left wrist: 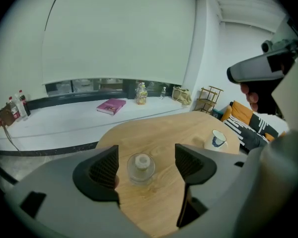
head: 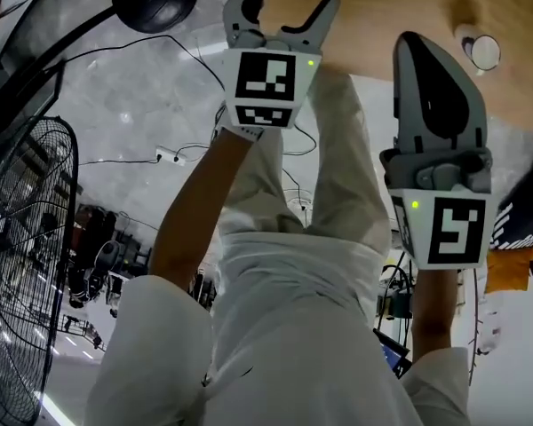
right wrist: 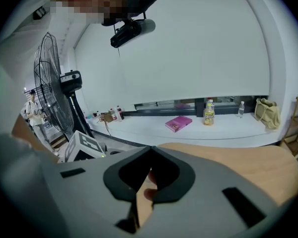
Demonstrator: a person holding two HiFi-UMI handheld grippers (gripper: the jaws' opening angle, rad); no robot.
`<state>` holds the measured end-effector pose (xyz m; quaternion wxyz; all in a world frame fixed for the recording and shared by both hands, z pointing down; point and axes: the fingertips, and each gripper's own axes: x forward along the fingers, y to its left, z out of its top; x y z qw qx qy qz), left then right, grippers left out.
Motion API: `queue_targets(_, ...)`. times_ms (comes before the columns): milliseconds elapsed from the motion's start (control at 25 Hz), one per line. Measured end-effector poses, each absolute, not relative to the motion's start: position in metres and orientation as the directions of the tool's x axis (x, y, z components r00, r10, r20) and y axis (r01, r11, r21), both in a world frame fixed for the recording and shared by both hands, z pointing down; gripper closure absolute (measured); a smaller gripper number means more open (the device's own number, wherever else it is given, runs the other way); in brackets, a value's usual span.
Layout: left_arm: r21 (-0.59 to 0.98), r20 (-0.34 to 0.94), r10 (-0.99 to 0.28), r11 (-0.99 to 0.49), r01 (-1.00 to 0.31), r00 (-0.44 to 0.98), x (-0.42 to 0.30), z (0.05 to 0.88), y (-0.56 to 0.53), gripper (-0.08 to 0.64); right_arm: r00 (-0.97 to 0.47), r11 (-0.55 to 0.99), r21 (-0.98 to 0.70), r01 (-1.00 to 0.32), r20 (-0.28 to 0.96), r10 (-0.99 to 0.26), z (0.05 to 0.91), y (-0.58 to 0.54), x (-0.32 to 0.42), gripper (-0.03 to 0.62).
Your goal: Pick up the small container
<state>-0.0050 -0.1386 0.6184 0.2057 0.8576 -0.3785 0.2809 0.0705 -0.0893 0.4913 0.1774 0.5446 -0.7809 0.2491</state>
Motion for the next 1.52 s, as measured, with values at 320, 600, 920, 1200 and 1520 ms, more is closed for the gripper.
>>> queue_targets(320, 0.125, 0.680, -0.512, -0.625, -0.770, 0.525, 0.001, 0.666, -0.145, 0.212, -0.347, 0.279, -0.207, -0.938, 0.554, -0.757, 0.506, -0.090, 0.077, 0.584)
queue_targets(600, 0.117, 0.719, -0.485, -0.621, -0.775, 0.497, 0.003, 0.702, -0.148, 0.210, -0.333, 0.243, -0.231, -0.942, 0.555, -0.763, 0.516, -0.097, 0.078, 0.584)
queue_targets(920, 0.086, 0.718, -0.491, -0.640, -0.764, 0.492, 0.009, 0.727, -0.157, 0.209, -0.341, 0.256, -0.227, -0.940, 0.571, -0.747, 0.528, -0.093, 0.082, 0.584)
queue_targets(1200, 0.051, 0.736, -0.473, -0.674, -0.737, 0.484, 0.014, 0.742, -0.157, 0.209, -0.350, 0.259, -0.237, -0.936, 0.584, -0.733, 0.529, -0.086, 0.076, 0.584)
queue_targets(1520, 0.021, 0.740, -0.488, -0.670, -0.742, 0.462, 0.017, 0.753, -0.167, 0.210, -0.343, 0.250, -0.237, -0.939, 0.584, -0.735, 0.529, -0.085, 0.079, 0.584)
